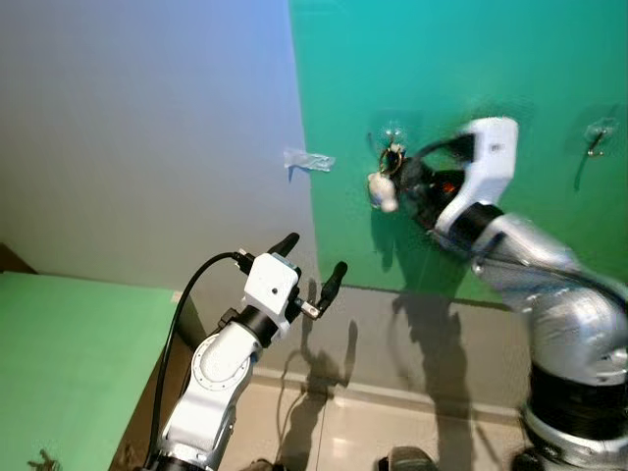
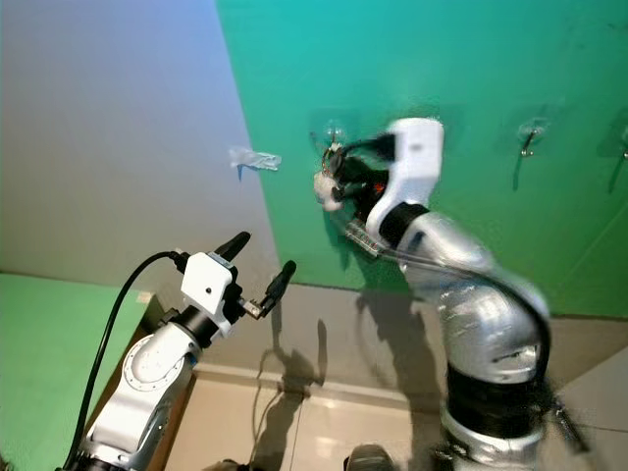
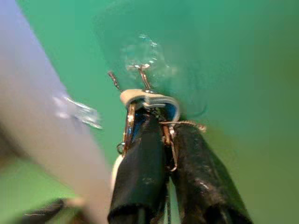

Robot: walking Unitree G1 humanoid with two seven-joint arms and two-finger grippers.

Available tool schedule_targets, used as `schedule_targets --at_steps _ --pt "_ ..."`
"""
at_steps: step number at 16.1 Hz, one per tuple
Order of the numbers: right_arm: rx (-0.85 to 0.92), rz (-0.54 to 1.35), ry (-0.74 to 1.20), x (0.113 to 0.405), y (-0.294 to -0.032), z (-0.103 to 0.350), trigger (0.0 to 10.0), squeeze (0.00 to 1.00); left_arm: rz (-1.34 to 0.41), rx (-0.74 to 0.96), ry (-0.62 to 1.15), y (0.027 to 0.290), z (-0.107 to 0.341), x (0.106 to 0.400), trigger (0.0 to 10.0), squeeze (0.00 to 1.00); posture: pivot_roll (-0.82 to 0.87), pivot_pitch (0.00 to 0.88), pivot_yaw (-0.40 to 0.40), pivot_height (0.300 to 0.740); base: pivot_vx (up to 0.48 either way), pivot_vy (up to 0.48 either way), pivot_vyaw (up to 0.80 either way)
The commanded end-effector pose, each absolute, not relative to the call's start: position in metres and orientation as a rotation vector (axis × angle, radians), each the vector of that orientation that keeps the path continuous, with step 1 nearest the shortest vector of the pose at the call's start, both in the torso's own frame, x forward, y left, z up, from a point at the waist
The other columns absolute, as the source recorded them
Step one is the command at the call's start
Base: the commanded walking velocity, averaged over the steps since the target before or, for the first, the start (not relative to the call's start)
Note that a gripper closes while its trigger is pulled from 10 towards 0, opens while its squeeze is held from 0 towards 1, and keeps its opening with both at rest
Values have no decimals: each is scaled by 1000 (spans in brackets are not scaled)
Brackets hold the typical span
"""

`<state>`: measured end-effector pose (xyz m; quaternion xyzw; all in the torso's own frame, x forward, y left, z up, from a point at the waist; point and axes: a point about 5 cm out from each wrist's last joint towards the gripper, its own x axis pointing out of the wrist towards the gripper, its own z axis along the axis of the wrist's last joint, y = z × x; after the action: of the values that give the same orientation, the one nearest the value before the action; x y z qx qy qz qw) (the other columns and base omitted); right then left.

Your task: Hang keys on a hook

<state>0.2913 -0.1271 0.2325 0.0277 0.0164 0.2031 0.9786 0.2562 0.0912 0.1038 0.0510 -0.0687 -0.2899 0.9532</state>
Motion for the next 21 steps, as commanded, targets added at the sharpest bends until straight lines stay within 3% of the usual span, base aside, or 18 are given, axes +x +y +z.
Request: schedule_targets --at_steps 1,5,8,15,18,21 --pt "-15 298 -35 295 -140 239 0 0 -578 112 -136 94 104 255 10000 0 -268 45 107 720 0 0 0" --pt "-289 207 -368 288 -136 264 0 0 -577 110 -135 93 103 255 10000 0 -267 45 104 720 0 0 0" --pt "-380 221 -420 287 -131 261 0 0 -578 110 -135 93 103 254 10000 0 -267 43 104 720 0 0 0" --pt "-418 254 -414 292 -129 246 0 0 -578 112 -138 92 103 252 10000 0 -260 31 97 720 0 0 0" --pt "-544 253 -353 299 -134 232 0 0 -576 114 -139 92 103 252 10000 0 -260 31 97 720 0 0 0" --pt "-421 233 -236 303 -140 217 0 0 -576 115 -139 92 104 252 10000 0 -257 27 93 720 0 0 0"
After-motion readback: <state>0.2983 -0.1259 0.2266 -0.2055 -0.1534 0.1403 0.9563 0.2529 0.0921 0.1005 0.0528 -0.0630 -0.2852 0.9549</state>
